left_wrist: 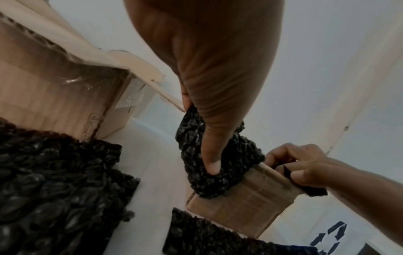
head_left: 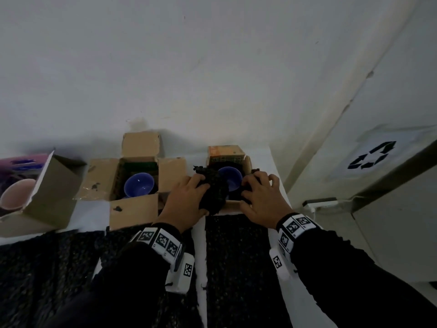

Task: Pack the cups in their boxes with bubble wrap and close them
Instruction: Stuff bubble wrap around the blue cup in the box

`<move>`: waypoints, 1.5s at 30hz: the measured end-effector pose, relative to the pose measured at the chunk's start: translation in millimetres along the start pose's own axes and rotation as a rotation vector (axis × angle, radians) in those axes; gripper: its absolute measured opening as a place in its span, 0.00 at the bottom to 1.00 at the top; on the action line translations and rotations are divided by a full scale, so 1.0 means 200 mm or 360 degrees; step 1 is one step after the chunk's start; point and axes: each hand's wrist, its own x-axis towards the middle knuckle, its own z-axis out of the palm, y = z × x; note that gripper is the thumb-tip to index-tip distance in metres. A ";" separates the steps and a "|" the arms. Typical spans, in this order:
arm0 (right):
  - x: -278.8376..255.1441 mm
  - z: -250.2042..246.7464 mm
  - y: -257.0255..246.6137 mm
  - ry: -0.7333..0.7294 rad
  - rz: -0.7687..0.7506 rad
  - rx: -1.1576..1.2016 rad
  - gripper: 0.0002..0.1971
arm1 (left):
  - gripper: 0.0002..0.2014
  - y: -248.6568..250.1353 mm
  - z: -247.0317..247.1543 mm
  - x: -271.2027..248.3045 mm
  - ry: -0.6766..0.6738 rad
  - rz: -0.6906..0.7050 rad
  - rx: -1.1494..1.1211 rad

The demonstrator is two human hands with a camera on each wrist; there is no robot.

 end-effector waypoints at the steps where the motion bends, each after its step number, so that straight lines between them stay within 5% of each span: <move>1: 0.01 0.00 0.01 0.0019 0.0001 0.0031 0.15 | 0.32 0.00 0.01 0.00 0.0031 0.0000 -0.0015; 10: 0.09 -0.03 -0.06 0.0061 -0.0008 0.0622 0.14 | 0.20 -0.01 0.05 0.01 0.0153 0.0001 -0.0142; 16: 0.02 0.00 0.01 0.0424 0.0030 0.0121 0.09 | 0.17 -0.01 0.04 0.01 0.0161 0.0027 -0.0235; 21: -0.01 0.06 -0.01 0.0200 -0.0051 -0.0052 0.21 | 0.18 0.01 0.06 0.02 0.0068 -0.0002 -0.0448; 25: 0.02 0.03 -0.03 0.0289 0.0060 0.0162 0.13 | 0.19 -0.01 0.03 0.01 0.0156 0.0049 -0.0467; 27: 0.05 -0.03 -0.04 0.0354 -0.0012 0.0345 0.29 | 0.17 -0.02 -0.01 0.00 0.0219 0.0216 -0.0399; 30: 0.09 -0.11 -0.07 0.0131 -0.0199 0.0377 0.48 | 0.12 0.02 -0.07 -0.03 0.0241 0.0485 -0.0380; 33: 0.10 -0.10 -0.09 -0.0051 -0.0143 0.0483 0.31 | 0.08 0.06 -0.12 -0.06 0.0295 0.0473 -0.0479; 37: 0.08 -0.09 -0.11 0.0154 -0.0084 0.0774 0.11 | 0.15 0.07 -0.16 -0.10 0.0253 0.0331 -0.0673; 42: 0.05 -0.17 -0.12 0.0134 0.0045 0.1119 0.11 | 0.19 0.03 -0.19 -0.08 0.0336 0.0156 -0.0594; 45: 0.06 -0.17 -0.12 0.0444 -0.0010 0.1001 0.16 | 0.16 -0.01 -0.26 0.02 0.0524 0.0200 -0.0256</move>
